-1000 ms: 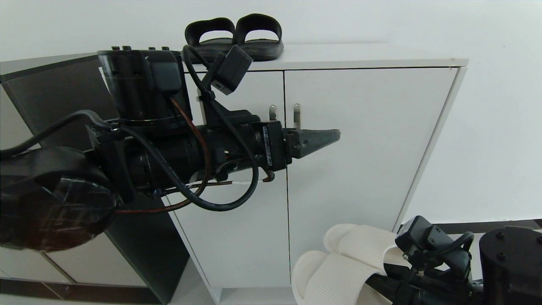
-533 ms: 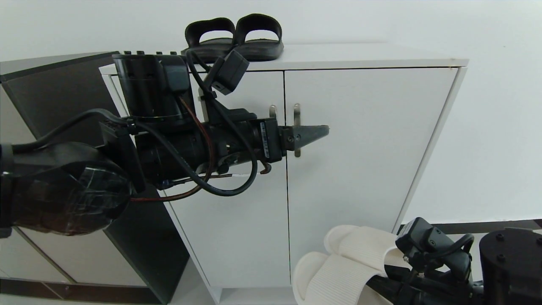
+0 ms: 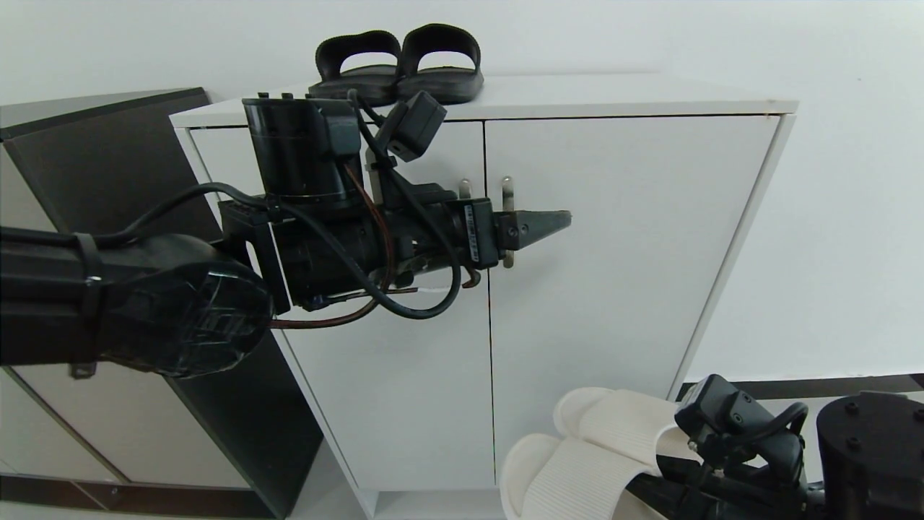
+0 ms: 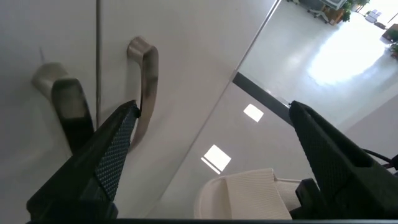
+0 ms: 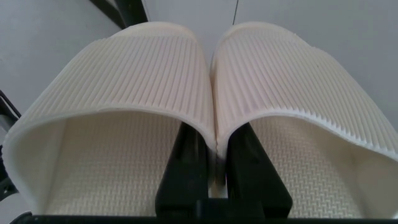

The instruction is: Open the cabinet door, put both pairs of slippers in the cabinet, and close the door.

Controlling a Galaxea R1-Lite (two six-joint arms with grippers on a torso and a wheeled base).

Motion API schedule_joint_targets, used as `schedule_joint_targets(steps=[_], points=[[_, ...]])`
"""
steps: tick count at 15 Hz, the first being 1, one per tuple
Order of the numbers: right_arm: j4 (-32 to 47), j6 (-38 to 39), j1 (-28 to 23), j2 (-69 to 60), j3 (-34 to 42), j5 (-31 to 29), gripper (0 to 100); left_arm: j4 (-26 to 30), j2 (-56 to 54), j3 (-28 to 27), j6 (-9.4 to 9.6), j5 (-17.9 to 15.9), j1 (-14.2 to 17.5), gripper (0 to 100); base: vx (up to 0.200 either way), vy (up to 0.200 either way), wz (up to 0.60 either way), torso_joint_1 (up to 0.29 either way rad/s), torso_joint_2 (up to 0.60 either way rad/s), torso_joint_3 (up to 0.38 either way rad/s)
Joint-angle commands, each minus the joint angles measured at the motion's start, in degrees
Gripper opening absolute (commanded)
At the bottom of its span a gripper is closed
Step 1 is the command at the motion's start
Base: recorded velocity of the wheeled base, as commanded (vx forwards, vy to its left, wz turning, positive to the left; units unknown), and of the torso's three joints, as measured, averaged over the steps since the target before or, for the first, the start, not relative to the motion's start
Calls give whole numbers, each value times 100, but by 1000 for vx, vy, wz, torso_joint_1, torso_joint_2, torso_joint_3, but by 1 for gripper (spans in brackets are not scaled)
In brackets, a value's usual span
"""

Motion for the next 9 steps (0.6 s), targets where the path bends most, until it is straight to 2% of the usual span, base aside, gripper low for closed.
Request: schedule_joint_targets(steps=[1, 5, 6, 9], points=[[-2, -1, 2, -22, -1, 3, 0, -1, 207, -98, -2, 10, 5, 100, 0, 0, 0, 0, 0, 0], [7, -1, 29, -39, 25, 12, 0, -1, 277, -177, -2, 10, 5, 100, 0, 0, 0, 0, 0, 0], [15, -1, 29, -39, 43, 3, 0, -1, 268, -168, -2, 10, 5, 0, 0, 0, 0, 0, 0, 0], [15, 8, 152, -92, 104, 109, 0, 17, 92, -45, -2, 10, -38, 0, 0, 0, 0, 0, 0, 0]])
